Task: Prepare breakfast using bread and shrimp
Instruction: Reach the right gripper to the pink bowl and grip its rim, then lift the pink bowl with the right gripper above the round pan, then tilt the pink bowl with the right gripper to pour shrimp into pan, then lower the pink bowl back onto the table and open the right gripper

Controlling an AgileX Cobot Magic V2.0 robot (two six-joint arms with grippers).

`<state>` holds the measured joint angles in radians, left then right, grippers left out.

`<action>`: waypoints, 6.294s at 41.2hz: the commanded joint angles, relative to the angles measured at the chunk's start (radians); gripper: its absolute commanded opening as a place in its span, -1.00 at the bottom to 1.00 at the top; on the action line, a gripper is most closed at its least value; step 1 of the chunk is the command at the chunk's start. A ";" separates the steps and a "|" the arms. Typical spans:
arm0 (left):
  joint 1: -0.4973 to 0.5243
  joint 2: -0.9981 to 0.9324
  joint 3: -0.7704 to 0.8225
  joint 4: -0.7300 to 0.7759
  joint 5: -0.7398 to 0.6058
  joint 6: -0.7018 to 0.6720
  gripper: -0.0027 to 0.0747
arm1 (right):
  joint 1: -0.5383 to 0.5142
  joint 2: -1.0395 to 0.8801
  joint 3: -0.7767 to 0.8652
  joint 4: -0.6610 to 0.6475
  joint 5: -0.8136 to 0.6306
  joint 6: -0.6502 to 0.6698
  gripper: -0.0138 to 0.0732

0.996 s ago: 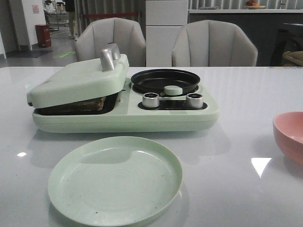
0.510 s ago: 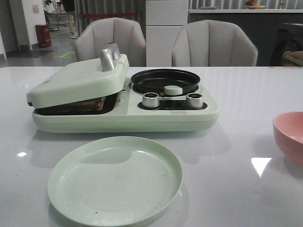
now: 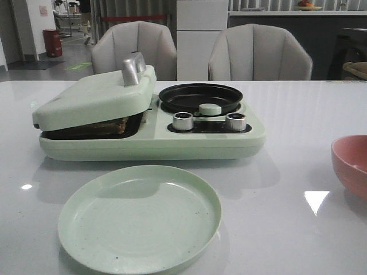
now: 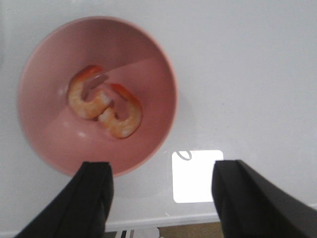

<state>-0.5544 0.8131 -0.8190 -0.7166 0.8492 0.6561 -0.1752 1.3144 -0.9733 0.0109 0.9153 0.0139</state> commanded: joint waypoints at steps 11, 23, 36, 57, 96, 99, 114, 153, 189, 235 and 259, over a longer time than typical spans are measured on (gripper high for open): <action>-0.009 -0.006 -0.025 -0.043 -0.048 0.002 -0.67 | -0.045 0.180 -0.049 0.038 -0.207 -0.048 0.53; -0.009 -0.006 -0.025 -0.043 -0.048 0.002 -0.67 | -0.045 0.286 -0.049 0.044 -0.265 -0.050 0.40; -0.009 -0.006 -0.025 -0.043 -0.048 0.002 -0.67 | -0.045 0.334 -0.049 0.064 -0.261 -0.051 -0.21; -0.009 -0.006 -0.025 -0.043 -0.048 0.002 -0.67 | 0.053 0.242 -0.233 0.063 -0.170 -0.112 -0.65; -0.009 -0.006 -0.025 -0.043 -0.050 0.002 -0.67 | 0.727 0.651 -1.010 -1.099 -0.012 0.381 -0.65; -0.009 -0.006 -0.025 -0.043 -0.050 0.002 -0.67 | 0.749 0.685 -1.010 -1.214 0.002 0.454 -0.65; -0.009 -0.006 -0.025 -0.043 -0.050 0.002 -0.67 | 0.820 0.817 -1.010 -1.684 0.080 0.599 -0.65; -0.009 -0.006 -0.025 -0.043 -0.050 0.002 -0.67 | 0.844 0.869 -1.198 -1.823 0.124 0.508 -0.65; -0.009 -0.006 -0.025 -0.043 -0.050 0.002 -0.67 | 0.838 0.855 -1.198 -1.580 0.201 0.472 -0.65; -0.009 -0.006 -0.025 -0.043 -0.050 0.002 -0.67 | 0.070 0.179 -0.048 0.012 -0.283 -0.014 -0.65; -0.009 -0.006 -0.025 -0.043 -0.050 0.002 -0.67 | 0.023 0.301 -0.033 0.053 -0.392 -0.067 0.19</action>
<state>-0.5544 0.8131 -0.8144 -0.7166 0.8492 0.6561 -0.1448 1.6771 -0.9822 0.0868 0.5670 -0.0400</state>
